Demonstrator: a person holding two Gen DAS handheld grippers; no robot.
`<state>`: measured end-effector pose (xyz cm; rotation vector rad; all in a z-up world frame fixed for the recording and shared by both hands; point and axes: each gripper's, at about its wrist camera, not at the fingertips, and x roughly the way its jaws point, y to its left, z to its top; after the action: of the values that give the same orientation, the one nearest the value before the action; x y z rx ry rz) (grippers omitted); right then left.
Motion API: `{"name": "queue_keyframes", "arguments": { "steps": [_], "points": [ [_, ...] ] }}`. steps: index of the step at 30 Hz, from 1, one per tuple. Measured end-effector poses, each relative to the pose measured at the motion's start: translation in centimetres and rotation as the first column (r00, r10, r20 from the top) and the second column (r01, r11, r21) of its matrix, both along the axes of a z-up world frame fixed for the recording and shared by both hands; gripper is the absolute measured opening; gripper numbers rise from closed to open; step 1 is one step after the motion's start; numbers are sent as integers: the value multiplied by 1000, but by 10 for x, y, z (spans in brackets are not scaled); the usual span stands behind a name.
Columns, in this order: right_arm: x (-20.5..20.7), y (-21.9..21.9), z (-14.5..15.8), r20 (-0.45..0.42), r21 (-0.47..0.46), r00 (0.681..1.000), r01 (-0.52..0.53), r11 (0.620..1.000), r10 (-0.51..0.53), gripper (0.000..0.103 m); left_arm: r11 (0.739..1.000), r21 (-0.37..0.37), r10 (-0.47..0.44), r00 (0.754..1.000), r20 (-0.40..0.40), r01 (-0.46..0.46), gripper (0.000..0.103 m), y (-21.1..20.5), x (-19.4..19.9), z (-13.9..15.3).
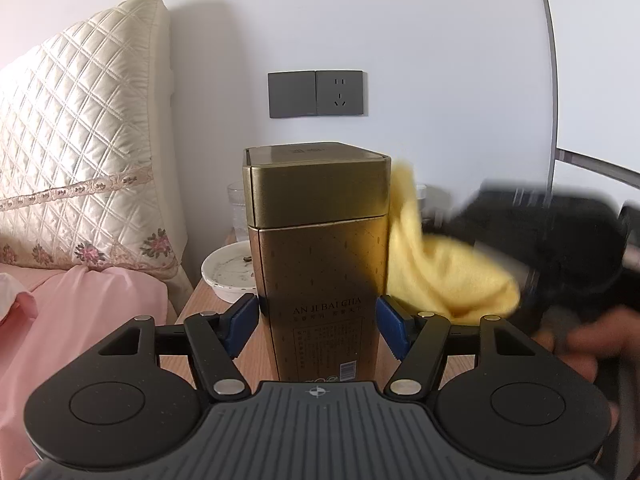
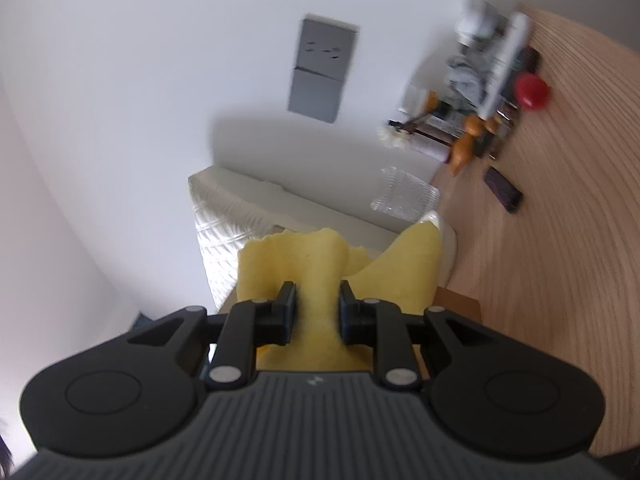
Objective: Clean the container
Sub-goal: 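Wipe lower along the tin's side with the cloth in the right gripper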
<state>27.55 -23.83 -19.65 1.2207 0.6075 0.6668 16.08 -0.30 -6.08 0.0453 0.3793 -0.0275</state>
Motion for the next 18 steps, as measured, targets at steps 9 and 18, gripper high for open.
{"name": "queue_keyframes", "arguments": {
  "steps": [9,18],
  "points": [
    [7,0,12,7,-17,1000,-10,1000,10,23,1000,-6,-2,1000,-3,2,69,1,0,0],
    [22,4,61,137,-63,990,-33,997,41,23,1000,-7,-10,1000,-13,10,73,1,0,0]
  ]
}}
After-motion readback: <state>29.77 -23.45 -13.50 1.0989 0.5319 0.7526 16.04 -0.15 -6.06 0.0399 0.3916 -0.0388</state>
